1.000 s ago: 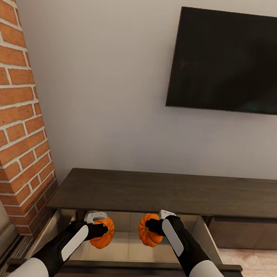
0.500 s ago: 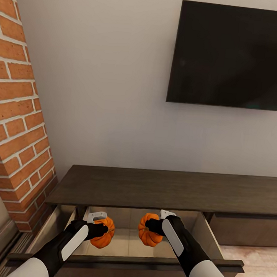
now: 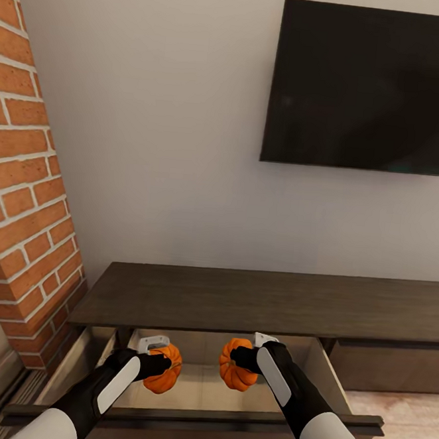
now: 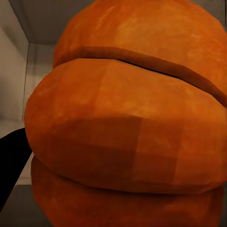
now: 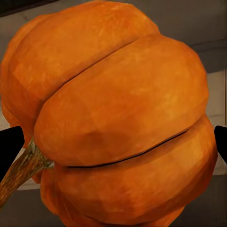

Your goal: Place each of the two pumpkins and all three candles from the living room inside a cabinet in the living room (use any cabinet), then make sure every cabinet is closed, and position the cauldron so it is next to a table in the living room.

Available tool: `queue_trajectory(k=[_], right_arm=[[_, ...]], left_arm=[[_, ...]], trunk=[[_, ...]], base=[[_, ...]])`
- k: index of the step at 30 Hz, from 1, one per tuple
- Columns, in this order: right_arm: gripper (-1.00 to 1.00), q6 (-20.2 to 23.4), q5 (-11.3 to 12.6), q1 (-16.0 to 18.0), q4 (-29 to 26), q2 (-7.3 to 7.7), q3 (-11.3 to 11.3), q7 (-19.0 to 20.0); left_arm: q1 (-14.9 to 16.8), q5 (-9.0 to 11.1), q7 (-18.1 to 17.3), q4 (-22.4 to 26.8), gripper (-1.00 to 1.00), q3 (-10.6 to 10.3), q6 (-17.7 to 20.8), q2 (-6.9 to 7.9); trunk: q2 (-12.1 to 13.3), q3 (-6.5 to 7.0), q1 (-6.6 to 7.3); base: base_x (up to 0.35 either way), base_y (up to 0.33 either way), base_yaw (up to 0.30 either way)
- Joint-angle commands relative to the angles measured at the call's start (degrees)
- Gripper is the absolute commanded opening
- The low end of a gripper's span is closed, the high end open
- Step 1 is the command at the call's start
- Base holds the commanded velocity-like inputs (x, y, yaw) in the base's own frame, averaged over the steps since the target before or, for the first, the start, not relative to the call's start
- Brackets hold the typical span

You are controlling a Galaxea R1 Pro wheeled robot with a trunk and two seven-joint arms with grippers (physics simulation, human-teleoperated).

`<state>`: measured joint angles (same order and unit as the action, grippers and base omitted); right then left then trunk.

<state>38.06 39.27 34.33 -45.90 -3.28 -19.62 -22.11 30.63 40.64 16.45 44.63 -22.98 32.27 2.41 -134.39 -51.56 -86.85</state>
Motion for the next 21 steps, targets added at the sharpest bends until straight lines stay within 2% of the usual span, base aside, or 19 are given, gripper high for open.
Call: queue_trajectory(k=[1, 11, 21], right_arm=[[-1.0, 0.09, 0.46, 0.04, -0.06, 0.03, -0.16, -0.57], [-1.0, 0.08, 0.45, 0.04, -0.06, 0.03, -0.16, -0.57], [-1.0, 0.08, 0.45, 0.04, -0.06, 0.03, -0.16, -0.57]], left_arm=[[0.05, 0.65, 0.69, 0.12, -1.0, -0.29, 0.07, 0.1], [0.05, 0.67, 0.69, 0.1, -1.0, -0.31, 0.06, 0.13], [0.05, 0.75, 0.08, 0.34, -1.0, -0.1, 0.07, 0.11]], trunk=[[-0.03, -0.06, 0.01], [-0.03, -0.06, 0.01], [-0.03, -0.06, 0.01]], base=[[0.003, -0.194, 0.0], [0.058, -0.092, 0.0], [0.012, -0.012, 0.0]])
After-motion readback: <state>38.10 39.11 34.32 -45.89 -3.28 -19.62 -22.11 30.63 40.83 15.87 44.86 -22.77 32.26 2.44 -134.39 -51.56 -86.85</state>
